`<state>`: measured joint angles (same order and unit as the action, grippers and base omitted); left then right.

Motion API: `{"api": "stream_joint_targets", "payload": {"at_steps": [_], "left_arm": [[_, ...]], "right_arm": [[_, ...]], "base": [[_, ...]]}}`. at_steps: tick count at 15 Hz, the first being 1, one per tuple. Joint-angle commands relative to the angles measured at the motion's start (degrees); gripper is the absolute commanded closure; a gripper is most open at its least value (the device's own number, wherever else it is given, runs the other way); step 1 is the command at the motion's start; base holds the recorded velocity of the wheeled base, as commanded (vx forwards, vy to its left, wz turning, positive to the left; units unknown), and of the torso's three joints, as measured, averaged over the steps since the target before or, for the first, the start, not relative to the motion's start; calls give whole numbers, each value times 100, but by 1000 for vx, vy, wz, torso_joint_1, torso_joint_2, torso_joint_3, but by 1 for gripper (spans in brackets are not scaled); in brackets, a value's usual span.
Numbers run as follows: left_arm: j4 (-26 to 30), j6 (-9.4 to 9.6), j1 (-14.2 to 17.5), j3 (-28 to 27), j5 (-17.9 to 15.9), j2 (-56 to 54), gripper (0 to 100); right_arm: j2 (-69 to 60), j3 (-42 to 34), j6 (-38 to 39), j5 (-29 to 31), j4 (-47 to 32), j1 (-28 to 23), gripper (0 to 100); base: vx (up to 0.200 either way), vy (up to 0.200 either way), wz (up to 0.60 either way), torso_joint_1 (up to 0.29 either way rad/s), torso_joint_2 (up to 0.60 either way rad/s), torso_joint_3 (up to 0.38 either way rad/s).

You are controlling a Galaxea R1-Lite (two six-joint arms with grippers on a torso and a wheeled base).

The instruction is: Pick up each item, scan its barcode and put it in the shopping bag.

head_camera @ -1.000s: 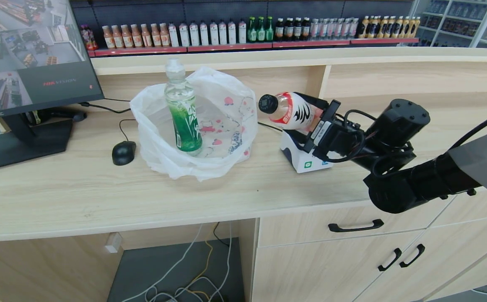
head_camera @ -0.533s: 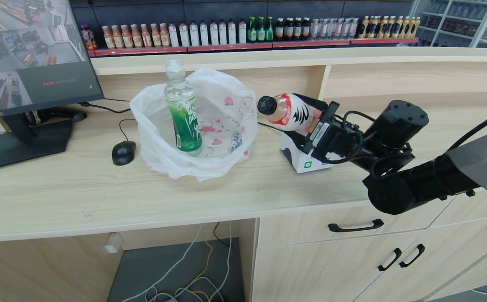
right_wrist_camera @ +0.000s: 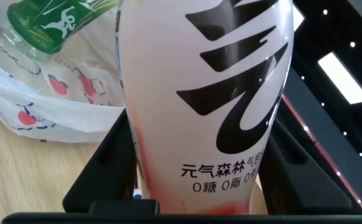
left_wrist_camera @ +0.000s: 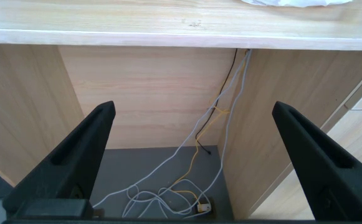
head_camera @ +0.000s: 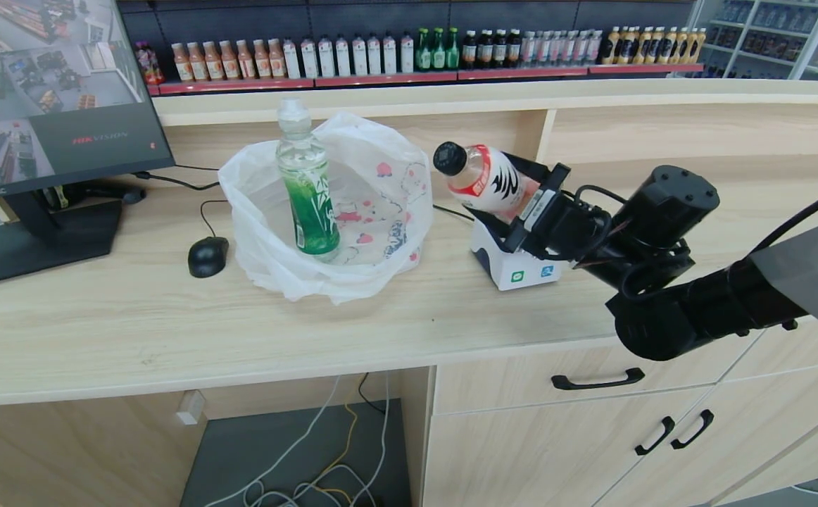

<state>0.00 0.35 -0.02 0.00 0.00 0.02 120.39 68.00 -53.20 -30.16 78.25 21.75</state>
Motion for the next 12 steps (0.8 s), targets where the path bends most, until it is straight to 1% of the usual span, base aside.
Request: {"api": "stream_joint_targets", "payload": {"at_steps": [1,3,5,6,7,8,9,10,11,12], "left_arm": [[0,0,-6,0,0,-2,0],[0,0,2,0,0,-2,0],[0,0,2,0,0,-2,0],[0,0,2,0,0,-2,0],[0,0,2,0,0,-2,0],[0,0,2,0,0,-2,0],[0,0,2,0,0,-2,0],[0,0,2,0,0,-2,0],[0,0,-6,0,0,-2,0],[0,0,2,0,0,-2,0]], "right_arm": [[-139,29,143,133,15,110,100],[-280,3,627,423,32,286,100],[-464,-6,1207,994,50,559,100],[-508,-24,1453,1188,50,629,100],[-517,-94,1866,1399,111,673,100],[-508,-191,2297,1698,357,664,100],[-499,-217,2622,1988,524,664,100],[-508,-252,2824,2128,586,673,100],[-570,-454,3404,2436,788,699,100],[-666,-683,3773,2576,885,690,100]], "base": [[0,0,0,0,0,0],[0,0,0,0,0,0],[0,0,0,0,0,0],[0,0,0,0,0,0],[0,0,0,0,0,0],[0,0,0,0,0,0],[0,0,0,0,0,0],[0,0,0,0,0,0],[0,0,0,0,0,0],[0,0,0,0,0,0]]}}
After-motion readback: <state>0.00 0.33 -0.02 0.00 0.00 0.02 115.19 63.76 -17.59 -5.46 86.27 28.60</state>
